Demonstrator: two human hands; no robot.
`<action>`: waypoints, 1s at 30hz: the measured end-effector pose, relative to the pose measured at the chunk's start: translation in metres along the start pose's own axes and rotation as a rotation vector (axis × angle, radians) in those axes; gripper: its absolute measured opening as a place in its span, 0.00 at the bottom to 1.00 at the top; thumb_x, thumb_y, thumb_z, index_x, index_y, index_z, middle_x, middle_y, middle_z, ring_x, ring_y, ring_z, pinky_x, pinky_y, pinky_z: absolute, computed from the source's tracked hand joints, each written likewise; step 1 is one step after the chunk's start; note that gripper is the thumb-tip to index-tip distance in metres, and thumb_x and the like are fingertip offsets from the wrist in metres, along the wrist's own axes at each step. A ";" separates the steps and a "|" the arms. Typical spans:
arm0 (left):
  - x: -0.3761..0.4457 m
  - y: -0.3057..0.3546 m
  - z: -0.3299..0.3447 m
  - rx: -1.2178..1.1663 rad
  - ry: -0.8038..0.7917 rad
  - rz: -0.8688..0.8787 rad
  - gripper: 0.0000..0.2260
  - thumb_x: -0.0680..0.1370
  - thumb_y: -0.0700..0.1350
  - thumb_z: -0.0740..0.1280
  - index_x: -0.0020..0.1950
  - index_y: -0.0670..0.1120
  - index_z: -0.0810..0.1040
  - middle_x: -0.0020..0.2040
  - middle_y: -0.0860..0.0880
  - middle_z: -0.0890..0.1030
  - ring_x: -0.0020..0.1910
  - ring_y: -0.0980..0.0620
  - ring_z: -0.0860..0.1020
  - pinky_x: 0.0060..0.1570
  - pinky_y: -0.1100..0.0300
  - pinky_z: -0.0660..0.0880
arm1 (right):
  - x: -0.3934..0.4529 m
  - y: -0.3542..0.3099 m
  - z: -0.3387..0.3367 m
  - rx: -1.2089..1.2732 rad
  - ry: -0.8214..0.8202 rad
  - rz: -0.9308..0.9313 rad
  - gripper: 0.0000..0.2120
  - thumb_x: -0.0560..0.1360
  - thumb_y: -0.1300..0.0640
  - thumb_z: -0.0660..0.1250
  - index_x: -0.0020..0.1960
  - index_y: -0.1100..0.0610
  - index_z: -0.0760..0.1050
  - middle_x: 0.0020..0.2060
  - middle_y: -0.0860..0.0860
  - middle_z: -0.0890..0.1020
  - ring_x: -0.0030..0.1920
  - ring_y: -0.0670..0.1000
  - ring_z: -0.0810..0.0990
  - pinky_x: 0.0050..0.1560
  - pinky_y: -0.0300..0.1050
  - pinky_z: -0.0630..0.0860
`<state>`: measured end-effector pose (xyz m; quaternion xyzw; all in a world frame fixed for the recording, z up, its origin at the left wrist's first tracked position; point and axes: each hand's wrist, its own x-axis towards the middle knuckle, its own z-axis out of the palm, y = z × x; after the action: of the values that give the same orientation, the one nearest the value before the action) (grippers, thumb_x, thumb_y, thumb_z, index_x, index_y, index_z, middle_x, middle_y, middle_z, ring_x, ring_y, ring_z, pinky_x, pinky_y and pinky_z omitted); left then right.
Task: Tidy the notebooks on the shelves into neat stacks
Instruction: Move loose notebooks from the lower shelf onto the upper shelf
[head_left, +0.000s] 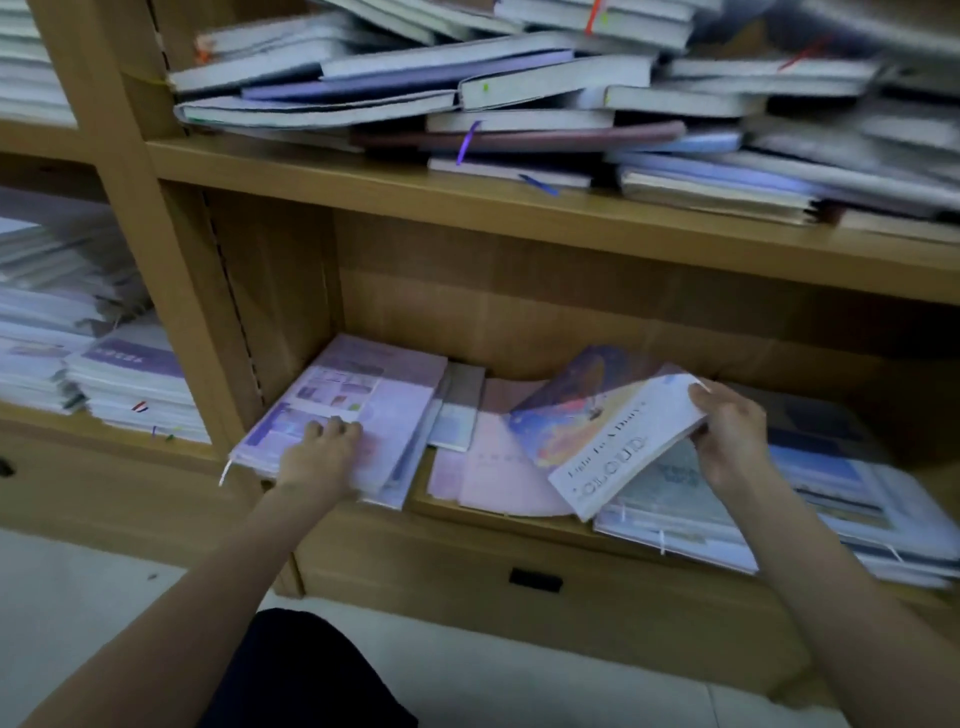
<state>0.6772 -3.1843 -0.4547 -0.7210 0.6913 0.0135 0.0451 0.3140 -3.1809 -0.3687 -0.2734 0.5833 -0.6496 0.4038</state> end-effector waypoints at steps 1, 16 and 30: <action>-0.001 0.007 0.005 0.077 -0.028 -0.013 0.33 0.74 0.53 0.69 0.72 0.45 0.56 0.69 0.44 0.62 0.68 0.43 0.62 0.60 0.53 0.70 | 0.002 -0.003 -0.011 0.040 0.044 -0.009 0.10 0.78 0.65 0.61 0.58 0.63 0.74 0.45 0.56 0.79 0.43 0.51 0.78 0.45 0.44 0.75; 0.024 0.050 -0.005 -0.013 -0.140 -0.171 0.36 0.74 0.61 0.65 0.74 0.53 0.49 0.74 0.41 0.51 0.70 0.34 0.56 0.64 0.43 0.64 | 0.005 0.055 -0.012 -1.356 -0.147 -0.174 0.17 0.75 0.61 0.64 0.62 0.65 0.68 0.64 0.61 0.68 0.59 0.63 0.71 0.53 0.47 0.68; 0.032 0.030 0.013 0.074 -0.049 -0.156 0.43 0.69 0.73 0.58 0.75 0.54 0.45 0.70 0.40 0.55 0.67 0.37 0.58 0.62 0.42 0.61 | 0.005 0.170 0.168 -1.321 -0.649 -0.301 0.37 0.69 0.49 0.73 0.70 0.61 0.60 0.64 0.58 0.71 0.65 0.60 0.68 0.63 0.50 0.66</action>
<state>0.6490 -3.2168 -0.4713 -0.7701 0.6317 0.0021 0.0893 0.4850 -3.2743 -0.5068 -0.7133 0.6598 -0.0996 0.2143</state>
